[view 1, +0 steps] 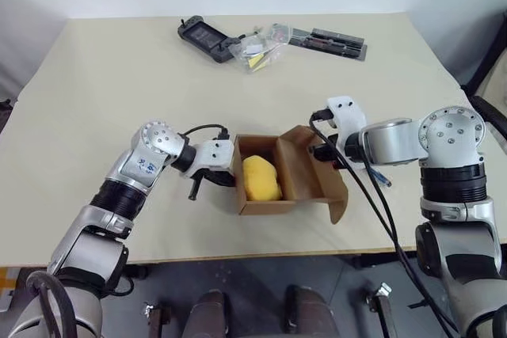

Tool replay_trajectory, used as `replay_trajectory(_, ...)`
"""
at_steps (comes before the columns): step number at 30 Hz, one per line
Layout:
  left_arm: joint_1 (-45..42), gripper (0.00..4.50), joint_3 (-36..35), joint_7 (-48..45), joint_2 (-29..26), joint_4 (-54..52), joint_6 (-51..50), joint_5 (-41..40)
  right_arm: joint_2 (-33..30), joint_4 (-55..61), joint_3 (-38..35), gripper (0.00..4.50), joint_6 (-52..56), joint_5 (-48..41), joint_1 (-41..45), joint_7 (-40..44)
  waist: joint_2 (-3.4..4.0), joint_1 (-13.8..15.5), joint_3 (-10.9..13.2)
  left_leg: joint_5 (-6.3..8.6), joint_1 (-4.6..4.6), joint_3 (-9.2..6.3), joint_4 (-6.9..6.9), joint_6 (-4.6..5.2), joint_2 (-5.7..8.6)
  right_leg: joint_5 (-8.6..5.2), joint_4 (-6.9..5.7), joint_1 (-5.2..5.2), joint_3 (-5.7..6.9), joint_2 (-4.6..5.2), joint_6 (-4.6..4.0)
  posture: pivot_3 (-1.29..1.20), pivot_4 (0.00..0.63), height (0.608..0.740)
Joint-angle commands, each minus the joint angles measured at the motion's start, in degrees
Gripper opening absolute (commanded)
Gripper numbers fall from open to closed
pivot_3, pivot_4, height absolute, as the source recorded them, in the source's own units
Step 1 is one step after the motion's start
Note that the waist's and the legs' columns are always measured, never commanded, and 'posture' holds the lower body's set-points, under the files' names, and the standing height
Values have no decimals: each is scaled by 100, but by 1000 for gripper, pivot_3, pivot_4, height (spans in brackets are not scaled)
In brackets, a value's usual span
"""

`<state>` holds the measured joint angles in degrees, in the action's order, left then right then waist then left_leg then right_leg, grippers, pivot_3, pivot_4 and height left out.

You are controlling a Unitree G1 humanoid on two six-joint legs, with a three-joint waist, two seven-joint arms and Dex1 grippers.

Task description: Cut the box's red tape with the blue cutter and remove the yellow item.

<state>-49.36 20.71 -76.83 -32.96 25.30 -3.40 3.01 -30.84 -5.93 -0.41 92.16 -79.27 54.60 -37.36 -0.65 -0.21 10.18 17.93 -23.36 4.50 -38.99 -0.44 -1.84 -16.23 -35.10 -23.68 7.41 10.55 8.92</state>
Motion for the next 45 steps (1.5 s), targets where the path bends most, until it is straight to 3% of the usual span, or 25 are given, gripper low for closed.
replay_trajectory(1, -161, 0, -101, 219, 186, 88, 167, 6, 130, 251, 2, 16, 34, -202, -71, 80, 0, 16, 0, 0, 0, -1, -2, 0, 0, 0, 0, 1, 1, 0, 0, 0, 150, 740)
replay_trajectory(10, -116, 0, -142, 446, 442, 648, 503, 138, 392, 425, -314, 16, 19, 430, -335, 545, 2, 32, -2, 0, 8, -2, -11, 0, 0, 0, 0, 16, -1, 1, 0, 0, 150, 740)
replay_trajectory(14, -75, 0, -236, 489, 522, 764, 472, 127, 211, 829, -77, 16, -195, 1051, -464, 1420, 5, 40, -4, 0, 9, -2, -12, 0, 2, 0, 0, 17, -2, 1, 0, 0, 150, 740)
replay_trajectory(19, 106, 1059, -327, 339, 466, 585, 258, 13, -302, 1279, 337, 1278, -451, 1735, -547, 2644, 5, 31, -4, 0, 9, -3, -13, 1, 2, 0, 0, 16, -3, 0, 0, 0, 150, 740)
replay_trajectory(28, 342, 3886, -585, 495, 283, 439, -3, -49, -1166, 1796, 884, 4493, -1204, 2918, -416, 4492, 4, 10, -4, 2, 7, -2, -8, 2, 2, 1, 2, 13, 0, 0, 1, 0, 150, 740)
replay_trajectory(30, 422, 4473, -671, 502, 157, 365, -103, -79, -1453, 1856, 1020, 4500, -1402, 3222, -392, 4845, 5, 10, -4, 2, 7, -1, -7, 2, 2, 1, 3, 13, 0, 0, 1, 0, 150, 740)
replay_trajectory(40, 809, 4473, -1158, 423, -905, 98, -612, -350, -2416, 1801, 1056, 4500, -2282, 4219, -310, 6409, 5, -128, -4, 1, 14, 4, 1, 0, -3, 0, 0, 7, -3, -2, 0, 0, 150, 740)
replay_trajectory(45, 756, 4473, -1549, 323, -1296, -54, -866, -700, -2843, 2007, 695, 4500, -2727, 4289, -454, 7259, 6, -125, 2, 2, 7, 5, 0, 0, -2, 0, 4, 4, -3, -1, 0, 0, 150, 740)
